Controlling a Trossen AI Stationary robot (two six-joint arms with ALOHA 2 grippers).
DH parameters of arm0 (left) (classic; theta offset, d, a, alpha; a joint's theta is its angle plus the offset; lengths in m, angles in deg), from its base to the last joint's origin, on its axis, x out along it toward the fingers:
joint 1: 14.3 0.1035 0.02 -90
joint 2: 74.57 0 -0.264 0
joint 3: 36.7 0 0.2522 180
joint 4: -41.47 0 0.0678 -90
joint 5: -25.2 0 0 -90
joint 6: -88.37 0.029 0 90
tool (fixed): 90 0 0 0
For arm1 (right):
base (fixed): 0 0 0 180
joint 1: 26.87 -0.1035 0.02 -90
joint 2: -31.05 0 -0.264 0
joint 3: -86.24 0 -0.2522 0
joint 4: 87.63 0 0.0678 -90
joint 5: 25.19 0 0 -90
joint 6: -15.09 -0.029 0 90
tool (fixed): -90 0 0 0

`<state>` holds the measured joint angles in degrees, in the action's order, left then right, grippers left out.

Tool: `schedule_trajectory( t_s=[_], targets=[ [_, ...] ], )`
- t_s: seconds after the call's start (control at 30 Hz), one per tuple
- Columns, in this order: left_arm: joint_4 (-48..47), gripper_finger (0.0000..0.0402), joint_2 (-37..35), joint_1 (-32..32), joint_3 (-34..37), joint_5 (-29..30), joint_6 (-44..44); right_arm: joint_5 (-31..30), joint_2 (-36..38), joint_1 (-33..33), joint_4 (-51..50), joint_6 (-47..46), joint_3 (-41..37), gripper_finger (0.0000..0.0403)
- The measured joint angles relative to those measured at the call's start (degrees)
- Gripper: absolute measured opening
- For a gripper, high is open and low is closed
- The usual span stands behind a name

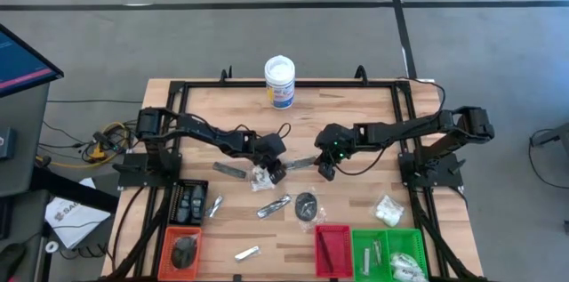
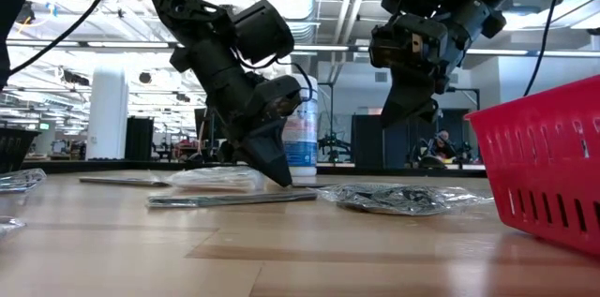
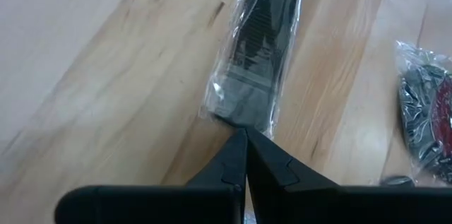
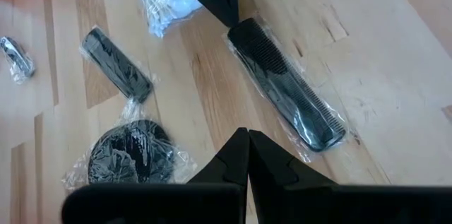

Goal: Pick & Place Travel size toiletries
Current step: Put the black comb into the red bin

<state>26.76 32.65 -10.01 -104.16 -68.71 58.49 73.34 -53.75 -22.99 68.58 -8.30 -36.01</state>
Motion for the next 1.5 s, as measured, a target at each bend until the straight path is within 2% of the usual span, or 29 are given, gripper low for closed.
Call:
schedule_trajectory(
  t_s=[0.37, 0.67, 0.77, 0.9, 0.97, 1.17, 1.5],
  targets=[
    [-0.33, 0.0, 0.0, 2.48, 0.0, 0.49, -0.62, 0.0, 0.0, 0.0, 0.02, 0.02, 0.0, 0.0],
    [-0.22, 0.0, -0.89, 1.27, 0.13, -0.15, -0.54, 1.6, 0.02, 0.02, 1.61, -0.51, -0.18, 0.0],
    [1.1, 0.0, -1.11, 0.63, 0.11, -0.63, -0.58, 6.44, 0.04, 0.71, 12.41, -2.45, -2.39, 0.0],
    [3.63, 0.0, -1.33, 0.11, 0.07, -1.45, -0.89, 6.42, 1.36, 1.72, 31.15, -7.08, -7.23, 0.0],
    [4.48, 0.0, -1.33, 0.0, 0.07, -2.03, -1.82, 6.19, 1.4, 2.12, 34.54, -5.64, -8.8, 0.0],
    [5.29, 0.0, -1.33, -0.19, 0.07, -1.5, -2.12, 3.48, 1.27, 1.64, 32.75, 2.16, -12.42, 0.0],
    [4.61, 0.0, -1.33, -0.13, 0.09, -1.5, -2.11, 1.64, 0.62, 1.16, 32.19, -3.43, -15.19, 0.0005]
  ],
)
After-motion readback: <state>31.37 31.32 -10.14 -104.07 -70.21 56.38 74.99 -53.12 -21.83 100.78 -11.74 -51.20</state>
